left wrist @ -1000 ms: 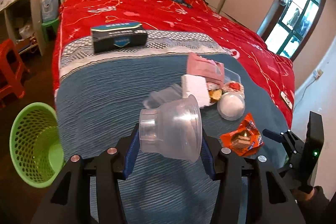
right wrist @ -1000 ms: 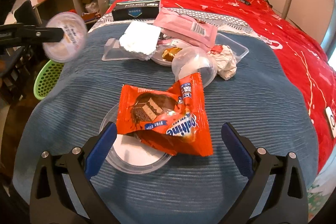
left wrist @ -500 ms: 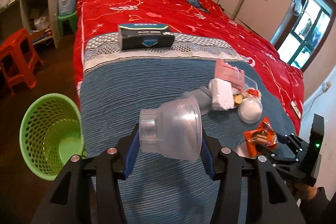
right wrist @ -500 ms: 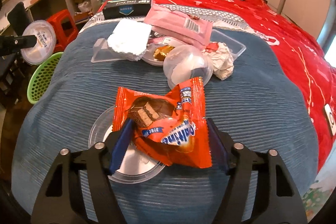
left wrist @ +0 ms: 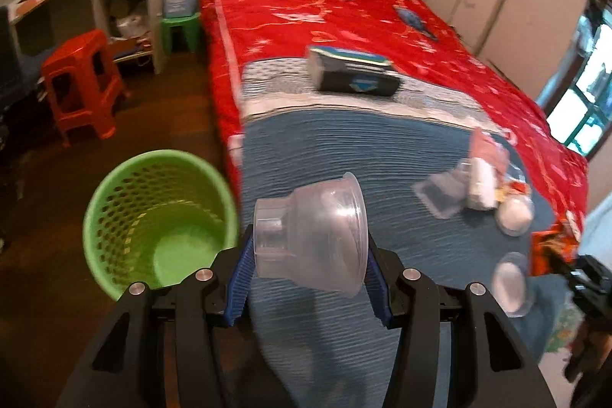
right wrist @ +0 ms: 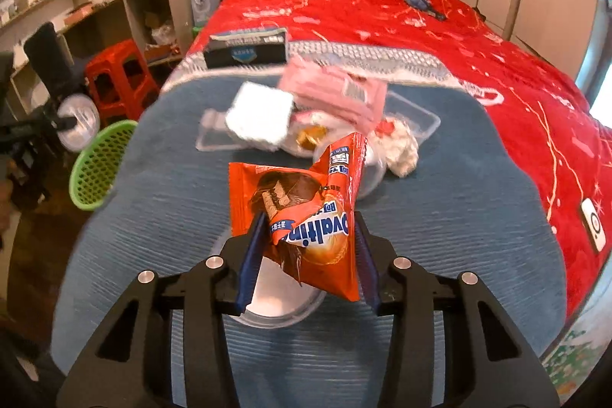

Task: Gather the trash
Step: 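Carry the wrapper and cup over the green wastebasket and release both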

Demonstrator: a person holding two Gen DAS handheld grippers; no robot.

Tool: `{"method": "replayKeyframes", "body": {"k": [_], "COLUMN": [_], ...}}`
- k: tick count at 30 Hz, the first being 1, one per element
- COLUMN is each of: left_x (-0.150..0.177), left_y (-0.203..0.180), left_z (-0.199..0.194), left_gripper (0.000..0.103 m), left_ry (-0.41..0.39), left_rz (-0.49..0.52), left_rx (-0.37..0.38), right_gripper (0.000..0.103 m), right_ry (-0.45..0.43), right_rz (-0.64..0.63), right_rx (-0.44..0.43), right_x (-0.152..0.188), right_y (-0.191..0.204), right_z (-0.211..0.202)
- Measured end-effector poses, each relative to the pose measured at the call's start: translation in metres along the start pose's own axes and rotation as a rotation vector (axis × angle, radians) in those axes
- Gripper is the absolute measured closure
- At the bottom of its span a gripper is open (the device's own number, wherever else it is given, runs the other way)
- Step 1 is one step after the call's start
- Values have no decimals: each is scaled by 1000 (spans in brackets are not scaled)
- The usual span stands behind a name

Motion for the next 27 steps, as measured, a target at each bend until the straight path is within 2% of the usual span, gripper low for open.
{"method": "replayKeyframes", "body": {"k": [8, 14, 18, 22, 27], "left_x": [1, 6, 9, 11, 18], "left_y": [85, 139, 167, 192, 214], "left_z": [11, 24, 32, 38, 34], "left_gripper": [53, 52, 50, 36, 36], "left_ry": [22, 55, 69, 72, 64], "left_rz": [-82, -137, -161, -193, -232], "left_rx": [-145, -204, -227, -240, -236], "right_gripper": [59, 59, 59, 59, 59], "right_ry": [-29, -19, -9, 6, 21], "right_rz": [5, -53, -102, -142, -184], "right_rx": [-118, -172, -205, -243, -294], "right_x": [-33, -54, -64, -77, -89], "right_y": [39, 90, 130, 168, 215], "right_z": [-20, -14, -6, 7, 23]}}
Point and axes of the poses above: each gripper's, at about its wrist camera, not at the fingertips, and z roughly the way its jaws point, y to its left, x to its underside, the point moved 6 cm from there along z, roughly the way its jaws point, and after that the axes turned 6 degrees about x, right-handed, at the moved point
